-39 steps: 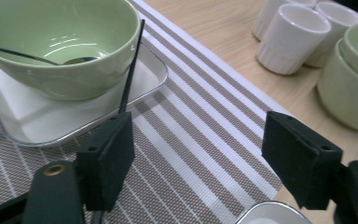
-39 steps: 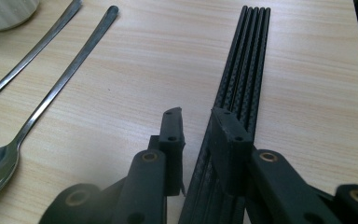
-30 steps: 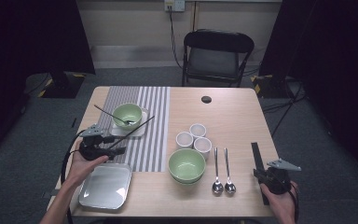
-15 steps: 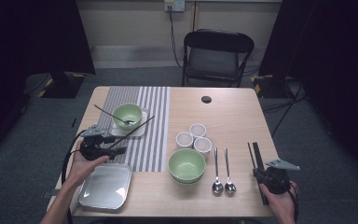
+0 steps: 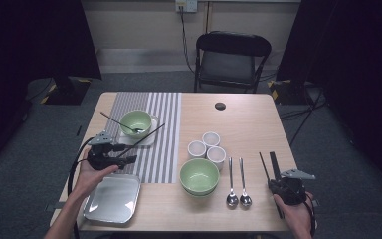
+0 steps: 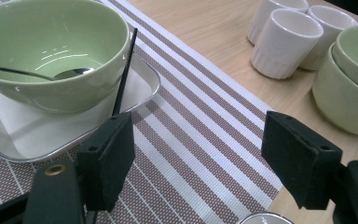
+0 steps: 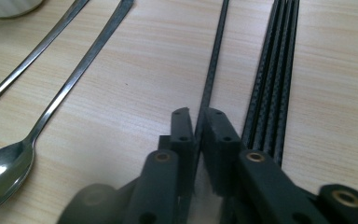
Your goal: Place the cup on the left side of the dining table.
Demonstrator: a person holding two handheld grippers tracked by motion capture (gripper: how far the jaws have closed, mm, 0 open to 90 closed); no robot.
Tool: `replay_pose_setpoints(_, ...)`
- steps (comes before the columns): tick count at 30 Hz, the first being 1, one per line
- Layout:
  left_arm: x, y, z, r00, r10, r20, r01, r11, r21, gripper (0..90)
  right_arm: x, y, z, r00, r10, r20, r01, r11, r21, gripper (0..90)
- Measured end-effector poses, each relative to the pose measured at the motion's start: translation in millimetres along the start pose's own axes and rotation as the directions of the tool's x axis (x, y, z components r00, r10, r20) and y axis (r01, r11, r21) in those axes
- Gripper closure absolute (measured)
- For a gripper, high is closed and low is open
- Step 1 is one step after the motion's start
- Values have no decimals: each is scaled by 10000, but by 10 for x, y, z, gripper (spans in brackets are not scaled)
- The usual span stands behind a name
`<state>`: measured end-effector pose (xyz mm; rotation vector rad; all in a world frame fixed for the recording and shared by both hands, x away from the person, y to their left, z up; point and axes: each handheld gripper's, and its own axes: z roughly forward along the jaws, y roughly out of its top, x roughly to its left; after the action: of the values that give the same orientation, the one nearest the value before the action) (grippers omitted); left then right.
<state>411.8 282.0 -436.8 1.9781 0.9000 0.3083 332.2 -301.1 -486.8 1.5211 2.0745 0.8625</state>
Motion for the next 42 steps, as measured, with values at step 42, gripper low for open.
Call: replay_pose_setpoints(42, 43, -30, -28, 10000, 51, 10, -51, 10000, -47, 262, 164, 323, 326, 9997, -101, 203, 101, 9999, 8, 863)
